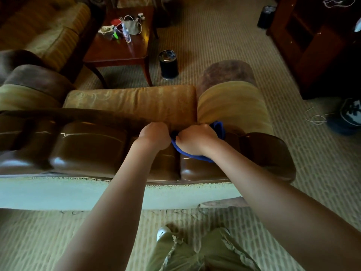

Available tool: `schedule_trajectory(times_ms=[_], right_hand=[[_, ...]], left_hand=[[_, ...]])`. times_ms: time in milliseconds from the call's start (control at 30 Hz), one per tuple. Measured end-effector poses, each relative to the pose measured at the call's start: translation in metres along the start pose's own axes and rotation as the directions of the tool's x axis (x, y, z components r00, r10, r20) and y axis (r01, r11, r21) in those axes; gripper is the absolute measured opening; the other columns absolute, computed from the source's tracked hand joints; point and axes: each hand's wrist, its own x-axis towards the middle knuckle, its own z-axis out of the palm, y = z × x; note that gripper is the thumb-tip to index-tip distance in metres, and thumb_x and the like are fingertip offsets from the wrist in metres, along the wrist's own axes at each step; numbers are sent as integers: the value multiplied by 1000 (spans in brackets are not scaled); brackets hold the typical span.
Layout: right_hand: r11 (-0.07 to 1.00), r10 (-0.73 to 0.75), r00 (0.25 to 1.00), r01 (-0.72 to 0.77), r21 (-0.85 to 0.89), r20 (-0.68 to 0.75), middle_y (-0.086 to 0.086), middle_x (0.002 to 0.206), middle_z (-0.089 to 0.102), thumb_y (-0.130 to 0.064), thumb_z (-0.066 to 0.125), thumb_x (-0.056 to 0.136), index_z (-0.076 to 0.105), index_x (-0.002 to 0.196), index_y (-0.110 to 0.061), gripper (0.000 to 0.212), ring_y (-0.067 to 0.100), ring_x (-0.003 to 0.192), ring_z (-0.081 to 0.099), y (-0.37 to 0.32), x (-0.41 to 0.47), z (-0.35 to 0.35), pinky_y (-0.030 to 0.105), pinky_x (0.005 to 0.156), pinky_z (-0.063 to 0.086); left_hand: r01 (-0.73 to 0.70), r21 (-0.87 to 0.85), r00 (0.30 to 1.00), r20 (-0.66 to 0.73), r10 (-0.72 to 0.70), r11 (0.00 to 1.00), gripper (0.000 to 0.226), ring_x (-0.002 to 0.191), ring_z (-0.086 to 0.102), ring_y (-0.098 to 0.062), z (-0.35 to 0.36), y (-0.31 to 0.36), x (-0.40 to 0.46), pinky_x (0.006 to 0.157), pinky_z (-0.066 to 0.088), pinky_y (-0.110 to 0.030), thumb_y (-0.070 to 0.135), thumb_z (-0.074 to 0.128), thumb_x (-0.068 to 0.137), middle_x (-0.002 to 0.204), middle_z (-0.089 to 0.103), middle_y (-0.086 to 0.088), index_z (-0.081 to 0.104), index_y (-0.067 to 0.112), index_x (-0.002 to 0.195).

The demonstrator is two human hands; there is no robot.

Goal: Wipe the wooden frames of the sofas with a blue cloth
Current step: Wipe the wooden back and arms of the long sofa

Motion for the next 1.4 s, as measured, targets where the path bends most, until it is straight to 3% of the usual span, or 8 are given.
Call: schedule_trajectory(times_ms=[267,433,567,667,767,933,1133,1400], right_hand=[[992,77,773,-124,-30,-629,0,87,66,-25,31,78,68,89,-13,40,22,91,61,-22,-37,60,44,101,30],[990,130,984,-123,63,-120,4,101,63,-36,34,95,62,95,-20,32,26,98,54,-10,-3,11,44,90,34],[961,97,960,-159,227,262,13,108,60,-35,36,99,59,115,-8,39,30,98,55,11,39,-6,33,77,35],[950,119,966,-178,258,228,13,124,56,-30,40,98,56,121,-9,35,31,115,52,14,40,1,33,82,36],[983,111,978,-134,123,174,5,98,60,-39,29,97,59,96,-20,35,27,97,54,7,17,1,40,83,35],[978,139,842,-199,-61,-521,3,88,68,-31,38,80,70,88,-15,36,25,93,62,-23,-36,46,44,96,37],[935,291,783,-355,-11,-549,2,111,66,-27,45,85,66,108,-15,33,21,115,55,-45,-37,59,52,104,31],[857,510,842,-515,20,-175,-2,105,64,-27,32,99,56,114,-29,29,24,106,53,-36,14,20,43,98,25]], left_hand=[[40,24,984,-175,-36,999,20,104,59,-28,16,4,-6,84,43,-33,10,46,93,110,64,-11,60,7,108],[33,11,977,-209,-30,999,19,110,57,-31,19,4,-7,92,37,-35,11,48,92,113,64,-12,59,9,107],[33,-17,981,-189,-36,999,21,113,54,-31,17,6,-6,99,32,-39,11,45,94,118,61,-11,56,10,111],[16,-64,985,-169,-26,998,21,112,53,-30,12,5,-7,99,34,-42,8,43,94,117,59,-12,56,8,110],[-21,-85,982,-189,4,996,19,107,55,-31,10,2,-11,96,39,-42,8,43,94,113,60,-13,56,7,107],[-78,17,974,-210,80,997,19,104,57,-30,17,-4,-14,94,39,-39,11,44,93,112,61,-12,56,7,107],[-205,-49,959,-208,190,978,22,107,55,-33,15,-13,-13,97,41,-43,11,43,91,115,59,-14,55,5,109],[-310,-296,950,-137,280,904,32,112,49,-33,3,-29,-15,91,44,-38,6,42,88,119,54,-15,51,5,118]])
